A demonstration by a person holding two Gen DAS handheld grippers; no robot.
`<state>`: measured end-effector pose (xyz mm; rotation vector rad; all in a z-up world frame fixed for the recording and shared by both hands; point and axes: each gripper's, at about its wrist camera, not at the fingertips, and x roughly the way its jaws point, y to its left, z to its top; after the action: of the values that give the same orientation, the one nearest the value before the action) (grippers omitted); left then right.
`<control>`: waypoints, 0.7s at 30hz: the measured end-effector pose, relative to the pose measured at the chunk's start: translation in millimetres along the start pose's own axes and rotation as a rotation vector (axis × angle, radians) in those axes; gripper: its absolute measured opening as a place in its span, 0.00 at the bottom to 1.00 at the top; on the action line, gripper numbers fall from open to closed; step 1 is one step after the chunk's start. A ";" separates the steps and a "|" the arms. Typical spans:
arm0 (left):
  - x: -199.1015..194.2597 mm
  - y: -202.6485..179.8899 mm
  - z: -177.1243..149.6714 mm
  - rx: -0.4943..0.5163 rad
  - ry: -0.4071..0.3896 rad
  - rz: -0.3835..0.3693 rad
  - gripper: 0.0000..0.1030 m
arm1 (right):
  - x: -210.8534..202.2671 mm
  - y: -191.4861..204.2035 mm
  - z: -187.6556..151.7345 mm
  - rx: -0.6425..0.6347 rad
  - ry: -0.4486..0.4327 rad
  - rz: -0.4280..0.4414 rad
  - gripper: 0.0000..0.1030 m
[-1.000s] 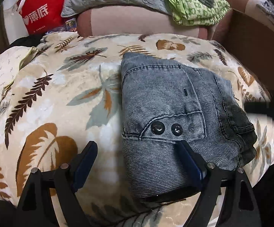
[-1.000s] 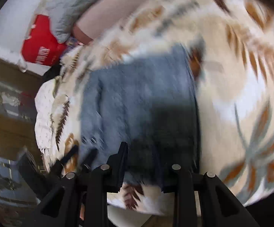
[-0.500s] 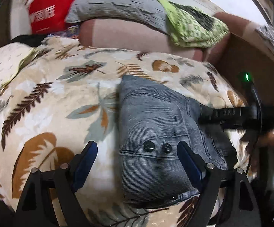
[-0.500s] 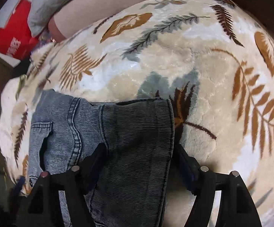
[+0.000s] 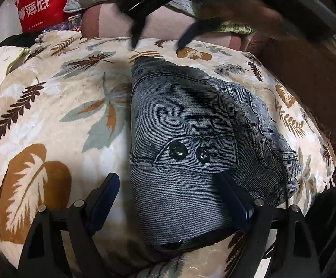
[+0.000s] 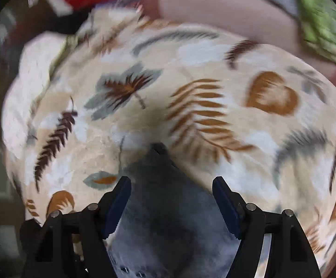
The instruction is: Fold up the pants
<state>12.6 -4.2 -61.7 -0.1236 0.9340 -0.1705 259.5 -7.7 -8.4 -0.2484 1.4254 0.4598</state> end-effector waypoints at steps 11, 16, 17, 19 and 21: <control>1.1 4.5 -0.8 -0.007 0.002 -0.016 0.85 | 37.5 -29.1 4.0 0.108 0.044 -0.037 0.19; 0.5 5.6 -3.2 -0.014 -0.008 -0.009 0.87 | -11.5 -60.9 -24.6 0.236 -0.154 -0.088 0.21; 0.9 4.7 -2.5 -0.020 -0.008 -0.008 0.89 | -20.4 -63.9 -35.8 0.232 -0.164 -0.046 0.21; 2.2 6.4 -3.3 -0.034 -0.008 -0.013 0.89 | -32.1 -62.0 -63.4 0.215 -0.177 0.013 0.21; 2.6 7.5 -4.0 -0.045 -0.008 -0.019 0.90 | -31.4 -59.1 -90.4 0.210 -0.183 0.066 0.21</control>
<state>11.6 2.5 -67.5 -0.1748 0.9289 -0.1660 203.0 -104.2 3.6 0.0098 1.2933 0.3730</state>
